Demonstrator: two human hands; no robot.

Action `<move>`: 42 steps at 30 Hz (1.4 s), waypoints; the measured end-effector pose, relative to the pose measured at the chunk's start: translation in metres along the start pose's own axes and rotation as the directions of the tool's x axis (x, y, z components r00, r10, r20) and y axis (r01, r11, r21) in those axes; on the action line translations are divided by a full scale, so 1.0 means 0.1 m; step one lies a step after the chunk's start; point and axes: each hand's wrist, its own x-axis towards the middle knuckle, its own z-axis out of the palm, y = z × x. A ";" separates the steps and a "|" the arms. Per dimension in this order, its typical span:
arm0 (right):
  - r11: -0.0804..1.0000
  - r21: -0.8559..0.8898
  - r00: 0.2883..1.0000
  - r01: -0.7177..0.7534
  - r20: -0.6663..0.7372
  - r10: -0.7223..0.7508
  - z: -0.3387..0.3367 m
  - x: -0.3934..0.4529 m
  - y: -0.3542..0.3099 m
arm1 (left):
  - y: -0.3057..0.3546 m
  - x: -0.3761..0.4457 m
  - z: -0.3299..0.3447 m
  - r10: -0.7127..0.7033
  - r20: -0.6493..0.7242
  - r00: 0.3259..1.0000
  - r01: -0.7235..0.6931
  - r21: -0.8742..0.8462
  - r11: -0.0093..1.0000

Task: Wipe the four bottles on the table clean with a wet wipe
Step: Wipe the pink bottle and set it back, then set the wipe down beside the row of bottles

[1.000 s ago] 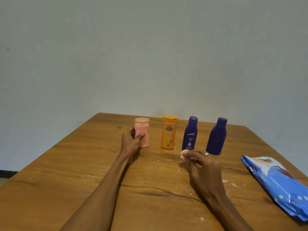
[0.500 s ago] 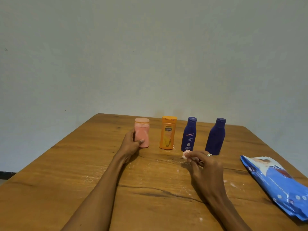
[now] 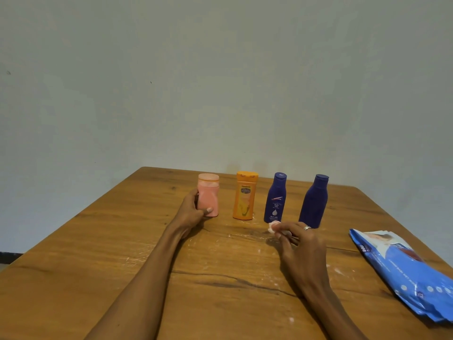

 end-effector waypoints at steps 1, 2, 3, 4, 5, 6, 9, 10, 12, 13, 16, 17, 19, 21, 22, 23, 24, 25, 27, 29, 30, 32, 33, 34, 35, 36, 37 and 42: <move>1.000 0.002 1.000 0.005 -0.001 -0.005 -0.01 0.00 0.00 | 0.00 0.00 0.00 -0.001 -0.008 1.000 0.001 -0.003 1.000; 1.000 0.001 1.000 0.009 -0.003 -0.009 -0.01 0.00 0.01 | 0.00 0.00 0.00 -0.001 -0.019 1.000 0.001 -0.003 1.000; 1.000 -0.004 1.000 0.012 -0.006 -0.012 -0.01 0.00 0.02 | 0.00 -0.01 0.00 0.003 -0.033 0.999 -0.003 -0.002 1.000; 1.000 -0.009 1.000 0.011 -0.008 -0.011 -0.01 0.00 0.02 | 0.00 -0.02 0.00 0.008 -0.050 0.999 -0.008 0.005 1.000; 1.000 -0.013 1.000 0.008 -0.013 -0.008 -0.01 0.00 0.02 | 0.00 -0.02 0.01 0.014 -0.065 0.998 -0.013 0.010 1.000; 1.000 -0.013 1.000 0.005 -0.018 -0.005 -0.02 0.00 0.02 | 0.00 -0.03 0.01 0.018 -0.075 0.997 -0.017 0.010 1.000; 1.000 -0.011 1.000 -0.004 -0.030 0.004 -0.03 0.00 0.02 | -0.01 -0.06 0.03 0.039 -0.100 0.994 -0.037 0.022 0.999; 1.000 -0.009 0.999 -0.008 -0.034 0.008 -0.03 0.00 0.02 | -0.01 -0.07 0.03 0.047 -0.106 0.993 -0.044 0.030 0.999; 1.000 -0.013 0.999 -0.012 -0.035 0.012 -0.03 0.00 0.02 | -0.02 -0.10 0.03 0.061 -0.125 0.990 -0.058 0.030 0.998; 1.000 -0.023 0.999 -0.011 -0.032 0.010 -0.04 -0.01 0.01 | -0.01 -0.12 0.03 0.060 -0.137 0.989 -0.058 0.015 0.998; 0.999 -0.048 1.000 0.009 -0.012 -0.010 -0.04 -0.02 0.00 | -0.04 -0.20 0.01 0.072 -0.197 0.978 -0.060 0.071 0.996; 0.999 -0.050 1.000 0.019 -0.010 -0.019 -0.04 -0.03 -0.01 | -0.05 -0.24 0.01 0.083 -0.213 0.973 -0.062 0.103 0.993; 0.998 -0.058 0.999 0.038 -0.012 -0.039 -0.06 -0.05 -0.02 | -0.04 -0.36 0.00 0.082 -0.223 0.971 -0.048 0.155 0.987; 0.996 -0.070 0.999 0.048 -0.011 -0.049 -0.07 -0.08 -0.04 | -0.08 -0.43 -0.01 0.101 -0.208 0.973 -0.056 0.214 0.975; 0.996 -0.074 0.999 0.051 -0.008 -0.051 -0.07 -0.10 -0.05 | -0.10 -0.47 -0.02 0.113 -0.200 0.973 -0.062 0.244 0.968; 0.996 -0.073 0.999 0.051 -0.005 -0.051 -0.08 -0.12 -0.06 | -0.12 -0.51 -0.02 0.126 -0.186 0.974 -0.072 0.274 0.959; 0.996 -0.071 0.999 0.051 -0.001 -0.051 -0.09 -0.14 -0.08 | -0.10 -0.57 0.00 0.134 -0.167 0.977 -0.080 0.297 0.951; 0.996 -0.072 0.998 0.056 0.003 -0.056 -0.11 -0.16 -0.10 | -0.06 -0.65 0.02 0.141 -0.150 0.979 -0.088 0.317 0.944; 0.993 -0.092 0.997 0.074 0.015 -0.073 -0.15 -0.22 -0.13 | 0.01 -0.81 0.08 0.155 -0.126 0.980 -0.098 0.368 0.925; 0.992 -0.097 0.997 0.075 0.024 -0.073 -0.21 -0.28 -0.15 | 0.03 -0.93 0.15 0.166 -0.100 0.981 -0.108 0.428 0.897; 0.993 -0.092 0.997 0.069 0.026 -0.067 -0.24 -0.32 -0.16 | 0.03 -0.97 0.18 0.168 -0.086 0.982 -0.112 0.451 0.885; 0.994 -0.089 0.998 0.065 0.026 -0.063 -0.29 -0.38 -0.18 | 0.02 -1.04 0.22 0.171 -0.059 0.983 -0.124 0.474 0.872; 0.993 -0.093 0.997 0.068 0.026 -0.066 -0.31 -0.40 -0.19 | 0.03 -1.08 0.24 0.172 -0.046 0.984 -0.129 0.478 0.869; 0.993 -0.096 0.997 0.073 0.025 -0.071 -0.34 -0.43 -0.20 | 0.03 -1.13 0.26 0.168 -0.034 0.985 -0.131 0.479 0.868; 0.992 -0.096 0.997 0.075 0.023 -0.073 -0.36 -0.46 -0.21 | 0.04 -1.17 0.28 0.166 -0.022 0.986 -0.136 0.474 0.870; 0.992 -0.095 0.997 0.077 0.021 -0.076 -0.38 -0.49 -0.22 | 0.05 -1.22 0.30 0.164 -0.006 0.987 -0.142 0.464 0.875; 0.992 -0.096 0.997 0.079 0.020 -0.078 -0.39 -0.52 -0.24 | 0.07 -1.28 0.32 0.167 0.012 0.986 -0.154 0.450 0.879; 0.989 -0.129 0.997 0.078 0.024 -0.075 -0.47 -0.61 -0.29 | 0.13 -1.53 0.41 0.204 0.153 0.967 -0.249 0.391 0.886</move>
